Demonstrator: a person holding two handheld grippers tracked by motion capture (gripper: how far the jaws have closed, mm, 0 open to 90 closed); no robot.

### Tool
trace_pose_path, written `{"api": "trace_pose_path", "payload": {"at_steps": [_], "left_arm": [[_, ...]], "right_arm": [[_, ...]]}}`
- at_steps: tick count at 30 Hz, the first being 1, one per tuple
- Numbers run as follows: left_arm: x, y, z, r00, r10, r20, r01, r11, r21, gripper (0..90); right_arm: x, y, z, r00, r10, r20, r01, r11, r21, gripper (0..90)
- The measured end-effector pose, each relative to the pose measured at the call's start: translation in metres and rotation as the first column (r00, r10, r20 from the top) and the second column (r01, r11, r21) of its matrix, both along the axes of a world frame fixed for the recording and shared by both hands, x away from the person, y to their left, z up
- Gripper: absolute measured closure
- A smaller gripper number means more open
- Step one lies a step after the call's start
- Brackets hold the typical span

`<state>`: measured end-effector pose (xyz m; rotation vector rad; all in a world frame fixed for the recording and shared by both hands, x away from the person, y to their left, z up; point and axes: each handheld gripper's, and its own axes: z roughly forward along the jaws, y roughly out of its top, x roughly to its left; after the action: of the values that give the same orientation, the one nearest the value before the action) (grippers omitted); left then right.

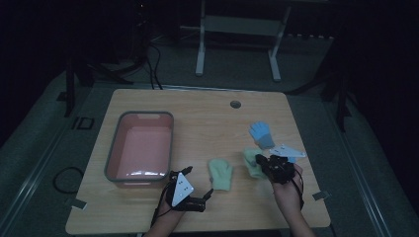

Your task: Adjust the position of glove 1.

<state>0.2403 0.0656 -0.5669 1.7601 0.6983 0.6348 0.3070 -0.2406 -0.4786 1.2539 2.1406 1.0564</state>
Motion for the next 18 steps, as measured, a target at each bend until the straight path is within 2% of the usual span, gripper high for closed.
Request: {"api": "trace_pose_path", "payload": {"at_steps": [7, 18], "left_arm": [[0.000, 0.001, 0.000, 1.0000, 0.009, 0.004, -0.009, 0.9999, -0.009, 1.6], [0.000, 0.003, 0.000, 1.0000, 0.005, -0.005, -0.005, 0.9995, -0.031, 1.6]], "right_arm": [[-0.004, 0.024, 0.016, 0.9998, -0.005, 0.021, 0.005, 0.9999, 0.015, 87.7], [-0.009, 0.075, 0.017, 0.9995, 0.025, 0.021, -0.026, 0.9991, 0.033, 87.7]]}}
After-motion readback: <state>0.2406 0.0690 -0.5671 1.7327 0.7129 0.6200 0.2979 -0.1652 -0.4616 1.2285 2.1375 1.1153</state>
